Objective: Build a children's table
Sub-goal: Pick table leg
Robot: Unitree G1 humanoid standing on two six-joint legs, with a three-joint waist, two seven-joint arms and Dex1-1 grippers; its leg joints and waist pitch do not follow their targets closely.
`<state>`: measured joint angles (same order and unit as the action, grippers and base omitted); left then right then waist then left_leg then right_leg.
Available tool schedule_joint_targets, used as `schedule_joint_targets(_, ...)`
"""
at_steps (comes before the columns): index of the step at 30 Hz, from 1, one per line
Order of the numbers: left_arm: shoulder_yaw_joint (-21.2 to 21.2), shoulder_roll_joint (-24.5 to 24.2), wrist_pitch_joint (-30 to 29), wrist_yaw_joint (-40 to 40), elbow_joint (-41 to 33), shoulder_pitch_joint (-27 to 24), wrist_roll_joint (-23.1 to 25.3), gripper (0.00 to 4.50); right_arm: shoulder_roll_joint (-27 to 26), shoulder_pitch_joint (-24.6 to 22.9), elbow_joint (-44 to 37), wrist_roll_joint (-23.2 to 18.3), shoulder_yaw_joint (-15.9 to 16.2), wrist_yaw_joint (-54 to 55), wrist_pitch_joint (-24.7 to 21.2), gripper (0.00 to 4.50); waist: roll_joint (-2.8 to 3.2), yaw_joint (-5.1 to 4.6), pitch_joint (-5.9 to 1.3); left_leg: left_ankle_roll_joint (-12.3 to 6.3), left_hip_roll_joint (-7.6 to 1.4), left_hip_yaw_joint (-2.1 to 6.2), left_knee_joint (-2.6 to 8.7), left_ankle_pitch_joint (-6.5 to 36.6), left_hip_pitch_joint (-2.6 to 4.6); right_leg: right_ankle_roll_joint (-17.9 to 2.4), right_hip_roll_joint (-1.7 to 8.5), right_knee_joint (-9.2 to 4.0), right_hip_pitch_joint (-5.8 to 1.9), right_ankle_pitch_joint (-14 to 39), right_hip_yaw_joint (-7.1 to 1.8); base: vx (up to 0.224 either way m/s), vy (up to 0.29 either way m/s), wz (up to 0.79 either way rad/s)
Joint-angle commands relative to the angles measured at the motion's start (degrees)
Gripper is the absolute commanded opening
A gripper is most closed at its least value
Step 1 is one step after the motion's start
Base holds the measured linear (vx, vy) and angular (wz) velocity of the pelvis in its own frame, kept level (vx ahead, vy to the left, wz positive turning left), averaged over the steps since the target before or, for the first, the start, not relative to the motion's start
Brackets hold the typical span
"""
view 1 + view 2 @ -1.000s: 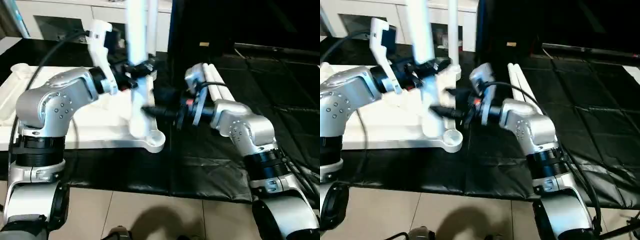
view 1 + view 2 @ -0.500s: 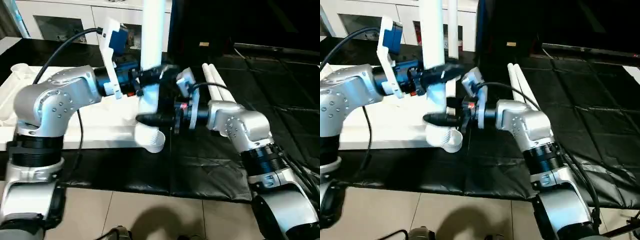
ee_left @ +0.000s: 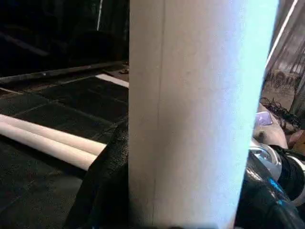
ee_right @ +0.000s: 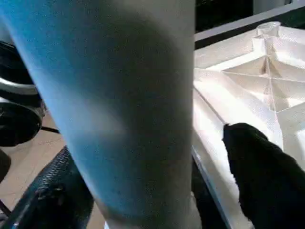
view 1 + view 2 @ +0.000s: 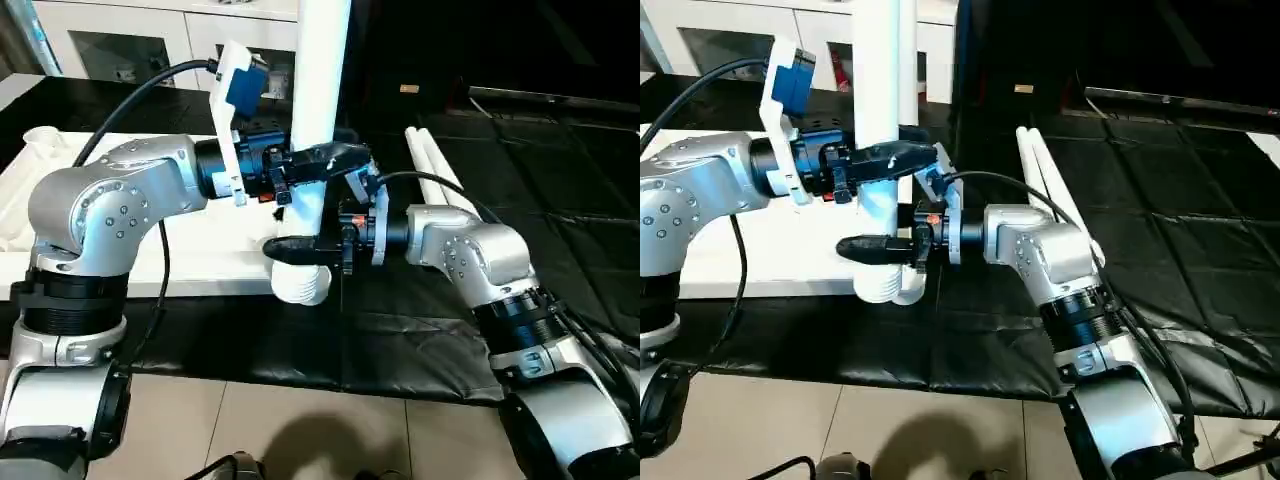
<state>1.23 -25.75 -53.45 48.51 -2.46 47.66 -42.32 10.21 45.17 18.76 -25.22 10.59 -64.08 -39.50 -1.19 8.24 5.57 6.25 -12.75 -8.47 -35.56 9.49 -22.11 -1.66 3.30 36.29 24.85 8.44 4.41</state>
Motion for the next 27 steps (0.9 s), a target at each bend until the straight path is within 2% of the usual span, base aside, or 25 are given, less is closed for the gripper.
schedule_joint_targets(1, -0.67, 0.11, 0.07, 0.52, -0.31, 1.68, 0.25, 1.83, 0.73, -0.57, -0.12, 0.09, 0.67, -0.33, 0.23, 3.54, 0.9, -0.03, -5.96, 2.68, 0.06, -0.53, 4.11, 11.34, 0.65, -7.99, 3.88, -4.11, -4.12, 16.91, -2.48, 0.0, 0.0, 0.0)
schedule_joint_targets(7, -0.78, -0.09, 0.31, 0.58, 0.19, 2.11, 0.33, 1.83, 0.64, -0.69, 0.33, 0.77, 0.93, -0.56, 0.57, 3.01, 0.96, -0.01, -5.93, 2.67, 0.1, -0.55, 4.1, 11.82, 0.72, -7.76, 3.86, -4.26, -4.05, 17.72, -2.48, 0.0, 0.0, 0.0)
schedule_joint_targets(15, -0.71, -0.14, 0.36, 0.74, 0.22, 2.28, 0.46, 1.83, 0.43, -0.96, 0.66, 0.95, 1.15, -0.43, 1.28, 2.44, 1.15, 0.02, -6.01, 2.73, 0.02, -0.46, 4.1, 12.05, 0.72, -8.51, 3.9, -4.06, -4.1, 16.25, -2.45, 0.0, 0.0, 0.0)
schedule_joint_targets(17, -0.52, -0.04, 0.27, 0.59, 0.21, 2.5, 0.34, 1.83, 0.29, -1.18, 0.55, 0.8, 1.05, -0.34, 1.34, 2.14, 1.17, 0.02, -5.98, 2.77, 0.06, -0.49, 4.08, 12.2, 0.75, -8.59, 3.88, -4.11, -4.08, 16.42, -2.45, 0.0, 0.0, 0.0)
schedule_joint_targets(22, 1.55, 1.85, 0.29, -1.08, -0.58, 3.14, -1.41, 1.83, -0.1, -2.12, 0.2, 0.66, 0.9, 0.13, 1.75, 2.03, 1.27, 0.06, -5.99, 2.84, 0.01, -0.46, 4.06, 12.31, 0.71, -8.58, 3.87, -4.12, -4.09, 16.38, -2.45, 0.0, 0.0, 0.0)
schedule_joint_targets(23, 1.69, 1.99, 0.19, -1.26, -0.62, 3.22, -1.56, 2.18, -0.12, -2.21, 0.17, 0.68, 0.91, 0.17, 1.81, 2.01, 1.23, 0.09, -5.97, 2.81, 0.03, -0.46, 4.05, 12.38, 0.7, -8.63, 3.89, -4.12, -4.13, 16.43, -2.43, 0.0, 0.0, 0.0)
schedule_joint_targets(24, 1.9, 2.21, -0.21, -1.54, -0.69, 3.34, -1.93, 2.18, -0.16, -2.39, 0.09, 0.74, 0.94, 0.22, 1.9, 2.01, 1.22, 0.1, -6.01, 2.79, 0.05, -0.44, 4.06, 12.35, 0.72, -8.63, 3.86, -4.11, -4.15, 16.49, -2.4, 0.0, 0.0, 0.0)
schedule_joint_targets(25, 2.56, 2.78, -0.79, -1.76, -1.02, 3.42, -3.12, 2.52, -0.26, -2.66, -0.01, 0.8, 0.99, 0.31, 2.04, 1.99, 1.19, 0.08, -6.01, 2.74, 0.07, -0.46, 4.07, 12.3, 0.7, -8.63, 3.84, -4.11, -4.16, 16.47, -2.4, 0.0, 0.0, 0.0)
schedule_joint_targets(27, 4.0, 3.95, -1.89, -2.2, -1.67, 3.67, -5.6, 2.57, -0.43, -3.06, -0.11, 0.85, 1.11, 0.49, 2.38, 1.98, 1.43, 0.17, -6.09, 2.78, 0.1, -0.4, 3.97, 12.28, 0.67, -9.06, 3.88, -4.0, -4.19, 15.95, -2.37, 0.0, 0.0, 0.0)
